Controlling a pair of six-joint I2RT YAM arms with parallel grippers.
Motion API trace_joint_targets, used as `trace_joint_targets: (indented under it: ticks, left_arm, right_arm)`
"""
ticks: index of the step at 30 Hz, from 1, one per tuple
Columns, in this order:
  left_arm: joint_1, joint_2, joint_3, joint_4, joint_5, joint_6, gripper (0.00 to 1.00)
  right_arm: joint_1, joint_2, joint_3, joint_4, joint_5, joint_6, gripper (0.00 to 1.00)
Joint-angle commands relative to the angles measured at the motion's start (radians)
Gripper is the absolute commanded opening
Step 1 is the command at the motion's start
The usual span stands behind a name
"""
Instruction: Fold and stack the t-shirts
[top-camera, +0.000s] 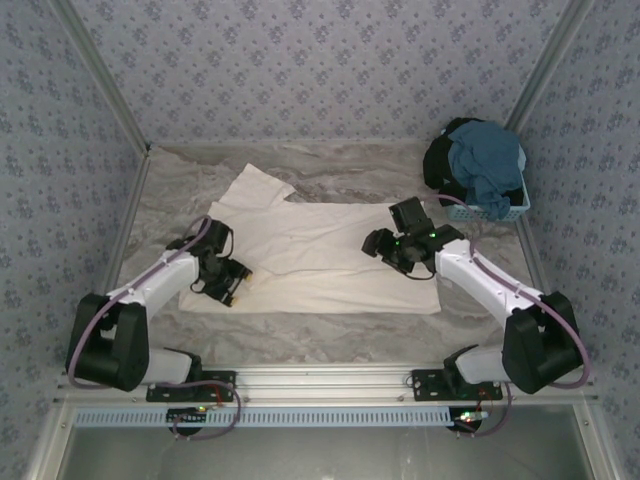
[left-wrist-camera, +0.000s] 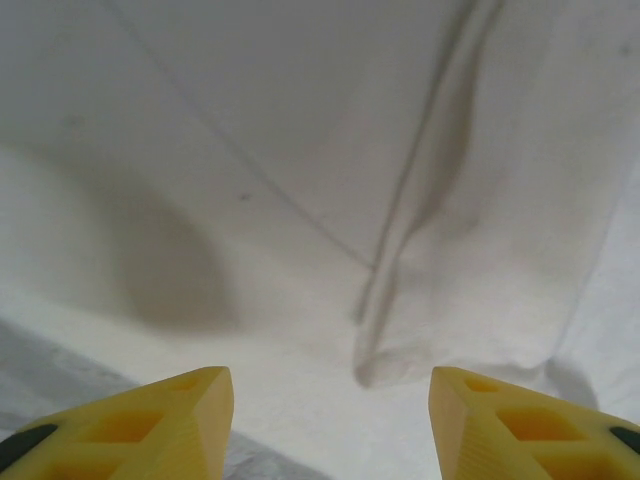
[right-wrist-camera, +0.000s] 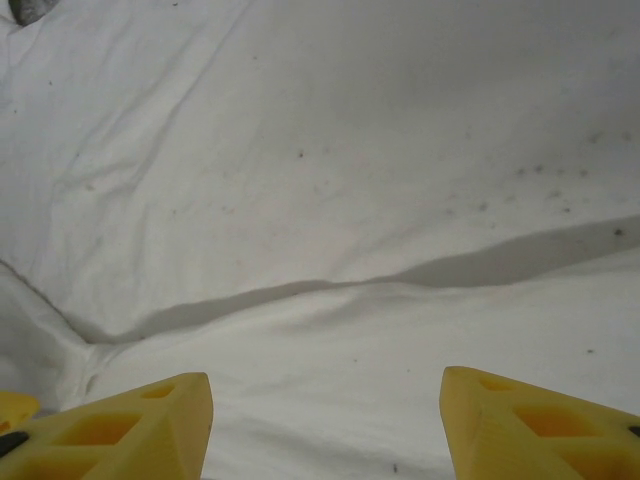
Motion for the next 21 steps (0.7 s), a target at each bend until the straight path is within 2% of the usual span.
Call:
trace_joint_targets:
  ticks: [1, 4, 7, 13, 21]
  left_arm:
    - [-0.012, 0.027, -0.004, 0.083, 0.043, -0.078, 0.51]
    - [-0.023, 0.058, -0.001, 0.118, 0.047, -0.089, 0.47]
    - [-0.033, 0.084, 0.018, 0.121, 0.037, -0.084, 0.38]
    - [-0.043, 0.126, 0.074, 0.113, 0.013, -0.056, 0.01]
    - [-0.083, 0.229, 0.254, 0.003, -0.061, 0.095, 0.0]
  right_arm:
    - [0.004, 0.005, 0.007, 0.022, -0.035, -0.017, 0.63]
    - [0.004, 0.005, 0.003, 0.019, -0.033, -0.02, 0.63]
    - [0.004, 0.003, -0.004, 0.023, -0.04, -0.018, 0.62]
    - [0.005, -0.004, -0.008, 0.015, -0.031, -0.009, 0.59]
    - [-0.006, -0.026, -0.01, -0.012, -0.025, 0.0, 0.57]
